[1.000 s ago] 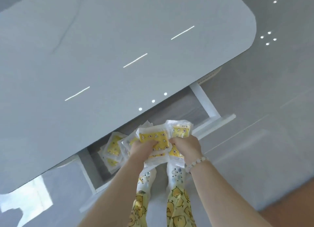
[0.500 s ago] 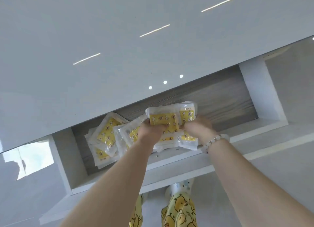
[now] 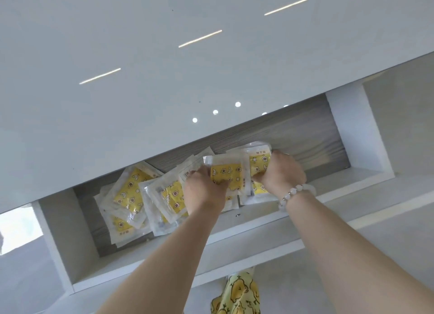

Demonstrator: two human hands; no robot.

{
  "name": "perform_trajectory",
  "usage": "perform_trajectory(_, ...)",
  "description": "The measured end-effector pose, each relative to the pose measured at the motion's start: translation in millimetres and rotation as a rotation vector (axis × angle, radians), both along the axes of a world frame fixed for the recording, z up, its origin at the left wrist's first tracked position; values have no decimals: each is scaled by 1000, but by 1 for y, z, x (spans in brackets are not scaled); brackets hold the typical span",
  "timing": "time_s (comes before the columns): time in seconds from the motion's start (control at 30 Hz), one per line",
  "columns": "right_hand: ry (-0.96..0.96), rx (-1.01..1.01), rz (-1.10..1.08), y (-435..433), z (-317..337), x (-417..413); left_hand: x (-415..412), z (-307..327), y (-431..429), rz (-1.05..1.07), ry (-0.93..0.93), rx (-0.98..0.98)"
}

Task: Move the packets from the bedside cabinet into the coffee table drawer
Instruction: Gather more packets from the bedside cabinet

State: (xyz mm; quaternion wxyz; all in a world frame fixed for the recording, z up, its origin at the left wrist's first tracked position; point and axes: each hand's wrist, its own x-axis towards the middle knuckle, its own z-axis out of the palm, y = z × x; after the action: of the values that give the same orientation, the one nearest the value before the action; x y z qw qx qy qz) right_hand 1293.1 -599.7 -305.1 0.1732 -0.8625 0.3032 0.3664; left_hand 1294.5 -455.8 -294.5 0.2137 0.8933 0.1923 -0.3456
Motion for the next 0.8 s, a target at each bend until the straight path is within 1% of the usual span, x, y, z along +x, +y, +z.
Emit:
perform_trajectory(0.07,11,-95,55,3,4,3,4,4,-2,-35,33,116)
perform_trajectory(0.13,19,-136,114,5,8,4,6,7,-2,-63,43,184)
perform_trajectory(0.23,11,-174,175,5,17,5,3,8,1,-171,4,225)
perform_trajectory(0.37,-35,-212,208,7,34,3,-1,24,13,-261,-44,206)
perform_trajectory(0.43,-94,-221,216,10,52,3,-2,42,23,-387,-51,212)
perform_trajectory(0.53,-149,-153,229,18,97,7,2,85,34,-604,-58,257)
perform_trajectory(0.6,-190,-96,288,27,137,13,10,123,39,-709,-73,284)
perform_trajectory(0.7,-225,21,411,38,208,26,28,196,48,-853,-86,253)
perform_trajectory(0.73,-243,51,460,41,236,34,38,225,52,-900,-114,244)
perform_trajectory(0.8,-334,44,524,46,298,51,59,283,65,-996,-203,273)
